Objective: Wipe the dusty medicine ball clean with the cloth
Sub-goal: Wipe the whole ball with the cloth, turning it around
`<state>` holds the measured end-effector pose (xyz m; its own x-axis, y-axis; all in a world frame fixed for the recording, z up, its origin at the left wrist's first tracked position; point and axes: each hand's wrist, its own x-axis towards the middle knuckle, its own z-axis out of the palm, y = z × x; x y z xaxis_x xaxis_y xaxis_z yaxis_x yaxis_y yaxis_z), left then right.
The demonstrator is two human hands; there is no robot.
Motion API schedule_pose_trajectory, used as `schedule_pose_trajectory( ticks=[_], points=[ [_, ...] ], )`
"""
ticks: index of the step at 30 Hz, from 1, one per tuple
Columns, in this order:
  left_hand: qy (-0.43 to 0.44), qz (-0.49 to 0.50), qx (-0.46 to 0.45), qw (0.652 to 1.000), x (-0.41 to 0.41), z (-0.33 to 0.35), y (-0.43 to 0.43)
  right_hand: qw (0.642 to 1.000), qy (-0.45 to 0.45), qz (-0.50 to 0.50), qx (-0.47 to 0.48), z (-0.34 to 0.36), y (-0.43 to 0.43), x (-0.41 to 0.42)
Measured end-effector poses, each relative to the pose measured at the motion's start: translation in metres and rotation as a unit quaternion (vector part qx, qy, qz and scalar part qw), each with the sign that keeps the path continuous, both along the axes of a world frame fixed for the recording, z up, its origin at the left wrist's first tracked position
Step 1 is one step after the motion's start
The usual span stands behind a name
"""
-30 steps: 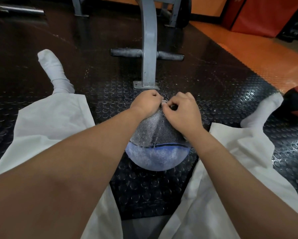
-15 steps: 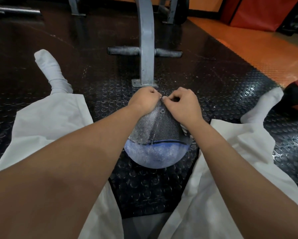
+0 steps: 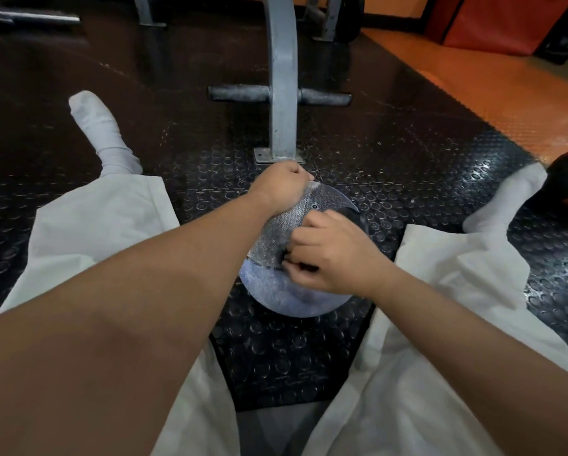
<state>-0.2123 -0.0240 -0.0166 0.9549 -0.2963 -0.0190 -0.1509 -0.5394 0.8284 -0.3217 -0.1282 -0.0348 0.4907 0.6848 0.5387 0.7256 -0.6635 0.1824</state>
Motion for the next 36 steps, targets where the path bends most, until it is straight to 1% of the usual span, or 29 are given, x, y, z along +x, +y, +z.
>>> schedule_pose_trajectory(
  ticks=[3, 5, 6, 9, 10, 12, 15, 17, 19, 21, 23, 24, 25, 26, 28, 30, 32, 33, 34, 36],
  points=[
    [-0.002, -0.006, 0.015, 1.000, 0.000, 0.003, -0.001, 0.994, 0.033, -0.055, 0.085, 0.011, -0.008, 0.009],
    [-0.002, -0.006, 0.016, 1.000, 0.001, 0.003, -0.001, 0.992, 0.033, -0.072, 0.099, 0.009, -0.005, 0.006],
    [-0.001, -0.006, 0.013, 1.000, 0.002, 0.002, 0.000, 0.994, 0.033, -0.066, 0.081, 0.005, -0.001, 0.001],
    [0.003, -0.001, -0.011, 1.000, 0.003, -0.001, 0.001, 0.999, 0.027, -0.007, -0.023, -0.008, 0.011, -0.014],
    [0.002, -0.001, -0.012, 1.000, 0.003, -0.001, 0.002, 0.999, 0.022, 0.004, -0.044, -0.011, 0.012, -0.016],
    [0.001, -0.003, -0.008, 1.000, 0.002, -0.002, 0.003, 0.999, 0.024, 0.006, -0.033, -0.010, 0.009, -0.014],
    [0.009, -0.008, -0.019, 1.000, 0.000, -0.001, 0.002, 0.995, 0.057, -0.032, 0.071, -0.003, -0.003, -0.002],
    [0.002, -0.013, -0.011, 1.000, 0.000, -0.001, 0.002, 0.980, 0.078, -0.085, 0.162, 0.003, -0.014, 0.009],
    [-0.009, -0.018, -0.007, 1.000, 0.000, -0.003, 0.003, 0.949, 0.125, -0.144, 0.250, 0.009, -0.021, 0.021],
    [-0.003, -0.018, -0.024, 1.000, 0.000, -0.005, 0.005, 0.906, 0.182, -0.192, 0.330, 0.011, -0.025, 0.034],
    [0.004, -0.010, -0.037, 0.999, -0.002, -0.007, 0.007, 0.867, 0.220, -0.232, 0.381, 0.012, -0.026, 0.043],
    [0.003, -0.006, -0.036, 0.999, -0.004, -0.006, 0.007, 0.855, 0.228, -0.249, 0.393, 0.011, -0.024, 0.045],
    [-0.001, -0.002, -0.036, 0.999, -0.005, -0.006, 0.008, 0.852, 0.224, -0.264, 0.393, 0.010, -0.020, 0.044],
    [-0.004, 0.004, -0.038, 0.999, -0.006, -0.006, 0.009, 0.856, 0.204, -0.279, 0.384, 0.009, -0.015, 0.041],
    [-0.006, 0.018, -0.044, 0.999, -0.008, -0.006, 0.011, 0.880, 0.134, -0.287, 0.355, 0.003, -0.004, 0.029],
    [-0.004, 0.021, -0.044, 0.999, -0.011, -0.005, 0.015, 0.907, 0.091, -0.249, 0.328, -0.003, 0.004, 0.015],
    [-0.004, 0.014, -0.050, 0.999, -0.014, -0.006, 0.020, 0.923, 0.083, -0.203, 0.317, -0.010, 0.005, 0.004],
    [-0.006, 0.012, -0.052, 0.999, -0.017, -0.007, 0.023, 0.921, 0.081, -0.191, 0.330, -0.012, 0.003, -0.001],
    [-0.007, 0.014, -0.057, 0.998, -0.020, -0.008, 0.025, 0.910, 0.081, -0.194, 0.356, -0.013, 0.001, -0.004],
    [-0.008, 0.022, -0.074, 0.997, -0.028, -0.011, 0.028, 0.871, 0.089, -0.230, 0.424, -0.015, -0.003, -0.009]
  ],
)
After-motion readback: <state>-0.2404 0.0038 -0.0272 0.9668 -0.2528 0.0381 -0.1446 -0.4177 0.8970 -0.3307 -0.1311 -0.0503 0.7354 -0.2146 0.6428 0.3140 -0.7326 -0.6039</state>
